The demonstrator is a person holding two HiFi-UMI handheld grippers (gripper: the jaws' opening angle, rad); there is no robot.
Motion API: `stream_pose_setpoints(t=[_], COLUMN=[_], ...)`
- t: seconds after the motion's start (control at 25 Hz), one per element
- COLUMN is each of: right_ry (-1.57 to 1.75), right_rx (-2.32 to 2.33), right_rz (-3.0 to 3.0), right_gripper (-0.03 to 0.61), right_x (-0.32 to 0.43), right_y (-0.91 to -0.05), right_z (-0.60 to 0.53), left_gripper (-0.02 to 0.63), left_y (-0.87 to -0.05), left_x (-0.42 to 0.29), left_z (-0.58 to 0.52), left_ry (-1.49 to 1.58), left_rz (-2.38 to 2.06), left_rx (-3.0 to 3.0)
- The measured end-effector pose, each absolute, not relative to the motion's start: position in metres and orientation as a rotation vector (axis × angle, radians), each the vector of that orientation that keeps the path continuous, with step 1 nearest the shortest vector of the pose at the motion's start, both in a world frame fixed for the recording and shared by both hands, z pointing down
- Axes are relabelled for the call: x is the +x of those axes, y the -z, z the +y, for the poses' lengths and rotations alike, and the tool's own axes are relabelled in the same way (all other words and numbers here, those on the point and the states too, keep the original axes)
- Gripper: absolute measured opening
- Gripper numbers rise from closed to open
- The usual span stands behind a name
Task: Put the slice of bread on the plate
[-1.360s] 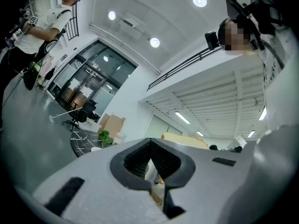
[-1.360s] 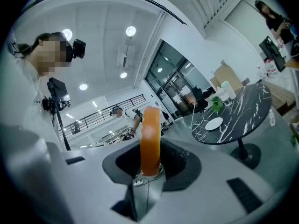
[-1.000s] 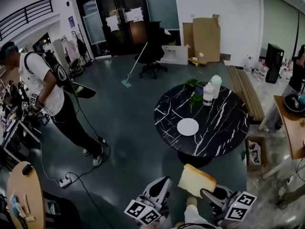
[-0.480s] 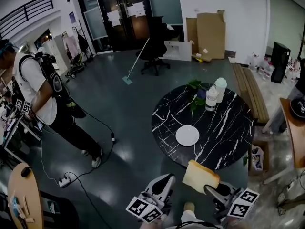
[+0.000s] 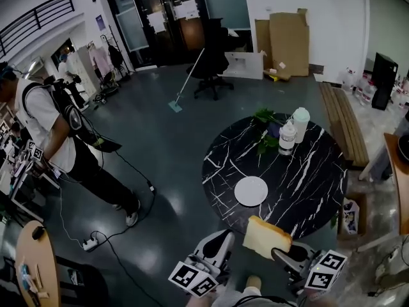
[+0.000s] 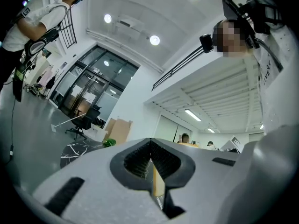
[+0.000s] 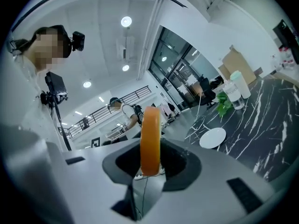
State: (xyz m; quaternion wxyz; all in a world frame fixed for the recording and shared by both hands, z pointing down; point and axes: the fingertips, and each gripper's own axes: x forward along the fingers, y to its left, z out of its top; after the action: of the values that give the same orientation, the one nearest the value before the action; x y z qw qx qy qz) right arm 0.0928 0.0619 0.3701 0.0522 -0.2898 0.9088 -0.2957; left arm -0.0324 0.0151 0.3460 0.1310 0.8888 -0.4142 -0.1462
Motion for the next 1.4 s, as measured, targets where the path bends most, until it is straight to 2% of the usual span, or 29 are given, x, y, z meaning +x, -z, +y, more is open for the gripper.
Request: stream_pose_setpoints(t=[0.56,1.08,1.4], right_ry=[1.013,1.137,1.373], right_rx=[-0.838,-0.865,-0.921], right_rz=[2.844,2.833,2.648], right_gripper=[0.094,0.094,0.094], right_x=[0.083,0.065,0.066], right_y=[-0.415,-0.453,-0.497], right_z=[0.025,-0.073,-0.145], left_gripper=[0.008,0.008,0.008], left_y=[-0.391,-0.427,-0.461], left_x=[-0.040,-0.039,-0.049], left_z=[-0.029,-0.132,-0.171], left_ry=[0.341,0.292,0.269], left_rz=[-1.252,-1.208,-1.236], left_rx=[2.491,2.498,2.439])
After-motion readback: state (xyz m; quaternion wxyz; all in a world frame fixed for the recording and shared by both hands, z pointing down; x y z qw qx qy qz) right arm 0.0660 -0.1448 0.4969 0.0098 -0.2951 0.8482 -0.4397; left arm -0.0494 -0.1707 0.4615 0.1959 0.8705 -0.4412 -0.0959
